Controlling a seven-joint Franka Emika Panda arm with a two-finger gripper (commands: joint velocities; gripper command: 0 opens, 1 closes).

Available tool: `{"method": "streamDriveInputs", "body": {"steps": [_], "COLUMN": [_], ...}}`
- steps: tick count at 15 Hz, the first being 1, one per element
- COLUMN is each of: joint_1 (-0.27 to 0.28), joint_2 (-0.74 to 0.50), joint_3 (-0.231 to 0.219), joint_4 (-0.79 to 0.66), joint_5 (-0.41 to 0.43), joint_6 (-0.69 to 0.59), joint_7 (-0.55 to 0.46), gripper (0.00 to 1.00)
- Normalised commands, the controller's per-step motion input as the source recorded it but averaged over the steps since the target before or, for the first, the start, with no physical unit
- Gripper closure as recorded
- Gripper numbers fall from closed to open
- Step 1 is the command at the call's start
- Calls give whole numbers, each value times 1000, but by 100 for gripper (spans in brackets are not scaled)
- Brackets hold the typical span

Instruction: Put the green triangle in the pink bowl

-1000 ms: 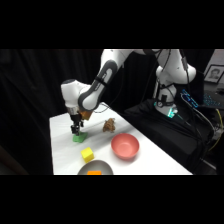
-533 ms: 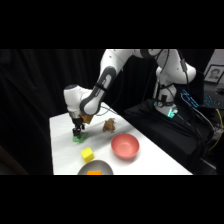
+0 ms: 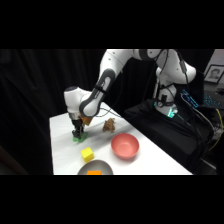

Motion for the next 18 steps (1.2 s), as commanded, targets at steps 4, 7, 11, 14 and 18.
{"method": "streamDriveInputs", "body": {"steps": [4, 7, 11, 14, 18], "joint_1": [7, 21, 58, 90, 101], "joint_2": [119, 107, -58, -311, -502], "joint_3": [-21, -37, -69, -92, -90], "joint_4": [137, 127, 20, -137, -251], "joint_5": [98, 80, 43, -10, -75], "joint_6": [95, 63, -35, -164, -291], "joint_7": [19, 30, 42, 13, -28], "gripper": [87, 100, 97, 97, 97]}}
